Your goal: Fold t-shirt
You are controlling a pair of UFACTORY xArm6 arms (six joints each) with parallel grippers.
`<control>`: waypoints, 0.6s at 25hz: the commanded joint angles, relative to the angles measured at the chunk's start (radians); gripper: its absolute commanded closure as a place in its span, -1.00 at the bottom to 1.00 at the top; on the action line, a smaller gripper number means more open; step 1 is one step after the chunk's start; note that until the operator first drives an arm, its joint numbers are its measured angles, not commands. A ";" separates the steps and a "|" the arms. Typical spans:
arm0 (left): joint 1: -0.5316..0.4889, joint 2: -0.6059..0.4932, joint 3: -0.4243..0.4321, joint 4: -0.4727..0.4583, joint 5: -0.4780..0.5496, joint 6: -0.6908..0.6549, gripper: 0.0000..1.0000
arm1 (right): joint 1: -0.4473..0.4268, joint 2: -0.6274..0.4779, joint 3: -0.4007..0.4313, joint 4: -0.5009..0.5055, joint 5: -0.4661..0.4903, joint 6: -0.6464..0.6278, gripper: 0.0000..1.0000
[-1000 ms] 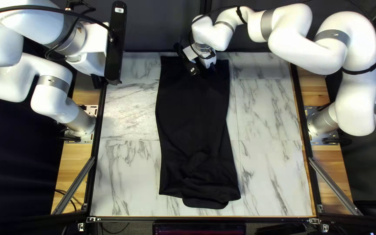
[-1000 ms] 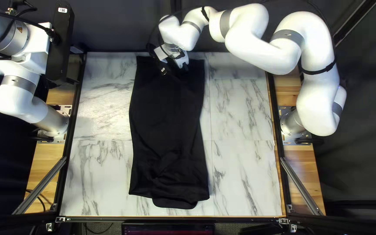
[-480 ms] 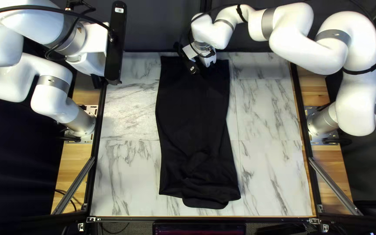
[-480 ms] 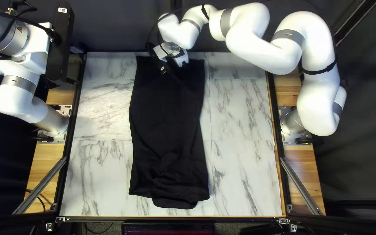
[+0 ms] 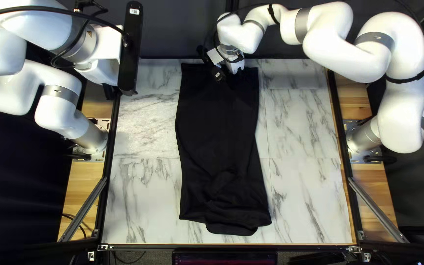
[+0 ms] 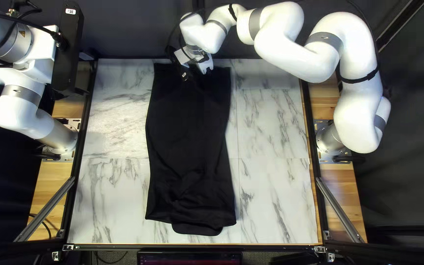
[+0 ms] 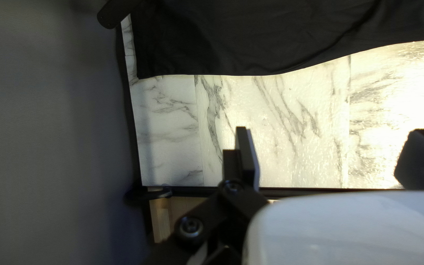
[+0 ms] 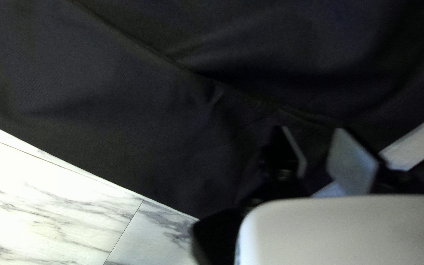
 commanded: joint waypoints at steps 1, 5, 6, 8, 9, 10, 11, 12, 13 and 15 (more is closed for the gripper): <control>0.000 0.000 0.000 0.000 0.000 0.000 -1.00 | -0.003 0.004 -0.001 0.001 -0.001 -0.006 -1.00; 0.000 0.000 0.000 0.000 0.000 0.000 -1.00 | -0.002 0.014 -0.012 0.003 0.005 -0.011 -1.00; 0.000 0.000 0.000 0.000 0.000 0.000 -1.00 | -0.002 0.016 -0.013 0.003 0.006 -0.012 -1.00; 0.000 0.000 0.000 0.000 0.000 0.000 -1.00 | -0.002 0.019 -0.015 0.005 0.008 -0.014 -1.00; 0.000 0.000 0.000 0.000 0.000 0.000 -1.00 | -0.001 0.021 -0.018 0.005 0.009 -0.014 -1.00; 0.000 0.000 0.000 0.000 0.000 0.000 -1.00 | -0.001 0.023 -0.020 0.006 0.010 -0.015 -1.00; 0.000 0.000 0.000 0.000 0.000 0.000 -1.00 | -0.001 0.027 -0.024 0.007 0.012 -0.016 -1.00; 0.000 0.000 0.000 0.000 0.000 0.000 -1.00 | -0.001 0.029 -0.026 0.007 0.013 -0.017 -0.90; 0.000 0.000 0.000 0.000 0.000 0.000 -1.00 | 0.000 0.034 -0.032 0.007 0.016 -0.018 -0.49; 0.000 0.000 0.000 0.000 0.000 0.000 -1.00 | 0.000 0.042 -0.040 0.006 0.019 -0.020 -0.04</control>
